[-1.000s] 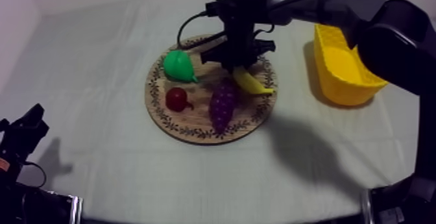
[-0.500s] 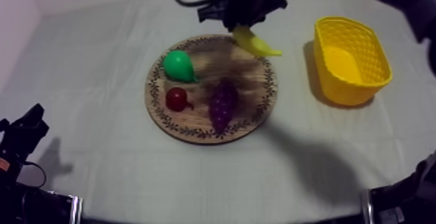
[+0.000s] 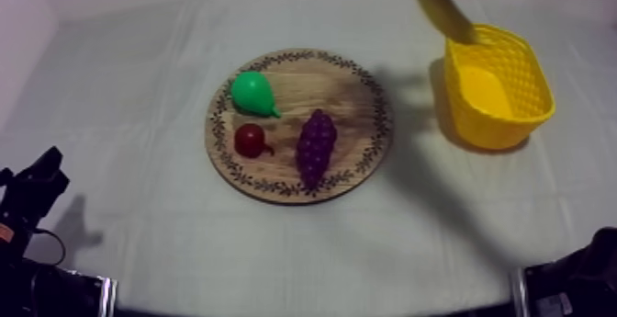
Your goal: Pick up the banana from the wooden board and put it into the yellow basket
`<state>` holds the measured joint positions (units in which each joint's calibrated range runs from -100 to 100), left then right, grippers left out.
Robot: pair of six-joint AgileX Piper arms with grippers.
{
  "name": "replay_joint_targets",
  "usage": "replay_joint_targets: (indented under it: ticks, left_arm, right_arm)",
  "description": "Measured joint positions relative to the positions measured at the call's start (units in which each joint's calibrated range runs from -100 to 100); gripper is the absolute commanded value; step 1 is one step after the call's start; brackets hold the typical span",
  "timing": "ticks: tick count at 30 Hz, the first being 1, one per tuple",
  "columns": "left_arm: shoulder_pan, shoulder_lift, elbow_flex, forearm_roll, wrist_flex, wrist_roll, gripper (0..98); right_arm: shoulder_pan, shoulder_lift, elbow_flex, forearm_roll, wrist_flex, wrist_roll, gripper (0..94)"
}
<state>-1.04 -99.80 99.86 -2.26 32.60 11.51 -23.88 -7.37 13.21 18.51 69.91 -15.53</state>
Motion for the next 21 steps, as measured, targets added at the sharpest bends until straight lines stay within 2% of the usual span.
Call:
replay_joint_targets:
  ticks: [7,12,16,21]
  left_arm:
    - [0.0,0.0,0.0,0.00,0.0,0.0,0.1]
    - [0.0,0.0,0.0,0.00,0.0,0.0,0.1]
    - [0.0,0.0,0.0,0.00,0.0,0.0,0.1]
    - [0.0,0.0,0.0,0.00,0.0,0.0,0.1]
  right_arm:
    - [7.6,-12.0,10.0,-3.5,-6.4,5.0,8.6]
    - [12.6,-13.4,15.7,-4.9,-10.8,7.9,8.9]
    - [16.6,-11.7,18.5,-5.3,-14.3,9.4,9.2]
    - [19.5,-8.4,19.9,-4.9,-17.8,9.3,9.5]
